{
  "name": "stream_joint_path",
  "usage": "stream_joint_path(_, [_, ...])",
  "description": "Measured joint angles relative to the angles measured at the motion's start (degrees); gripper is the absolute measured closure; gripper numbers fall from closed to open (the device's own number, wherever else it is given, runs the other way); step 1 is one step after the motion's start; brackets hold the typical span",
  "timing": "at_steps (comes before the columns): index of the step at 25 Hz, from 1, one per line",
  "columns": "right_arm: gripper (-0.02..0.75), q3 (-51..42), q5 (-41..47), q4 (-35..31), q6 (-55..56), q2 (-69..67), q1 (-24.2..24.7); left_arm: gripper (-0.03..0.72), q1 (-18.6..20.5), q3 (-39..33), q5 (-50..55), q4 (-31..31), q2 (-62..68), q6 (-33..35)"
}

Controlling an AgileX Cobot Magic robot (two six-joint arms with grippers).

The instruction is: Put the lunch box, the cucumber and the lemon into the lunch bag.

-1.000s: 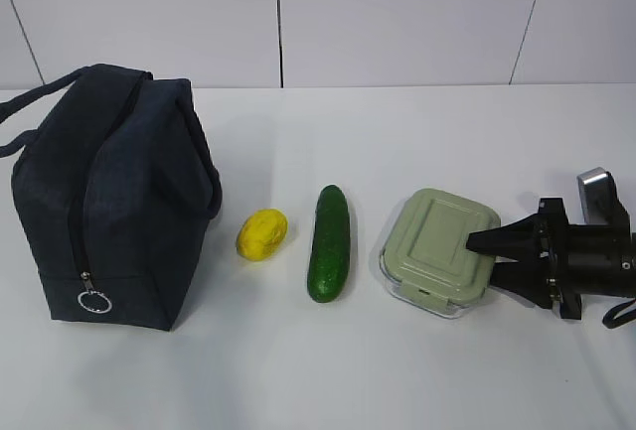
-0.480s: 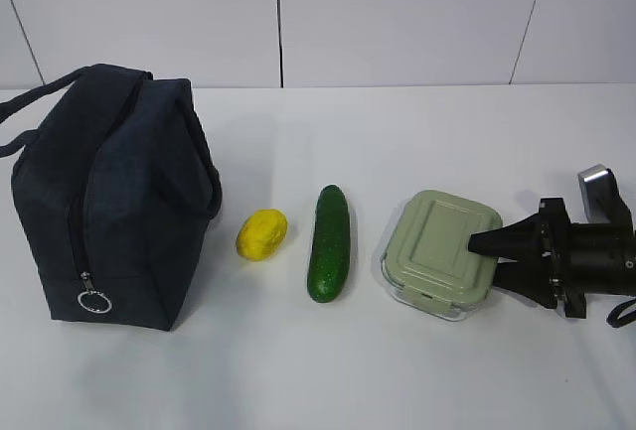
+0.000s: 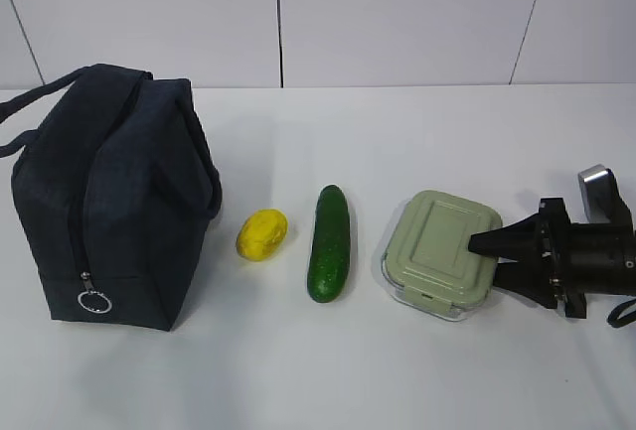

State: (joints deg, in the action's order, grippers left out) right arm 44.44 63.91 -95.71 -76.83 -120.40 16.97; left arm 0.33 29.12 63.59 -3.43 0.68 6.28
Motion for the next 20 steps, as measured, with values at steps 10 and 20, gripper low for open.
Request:
stream_joint_path(10, [0.365, 0.0, 0.0, 0.5, 0.7, 0.0, 0.0, 0.367, 0.0, 0.0, 0.0, -0.5, 0.0, 0.0])
stream_joint_path(20, [0.365, 0.0, -1.0, 1.4, 1.6, 1.7, 0.0, 0.367, 0.0, 0.0, 0.0, -1.9, 0.0, 0.0])
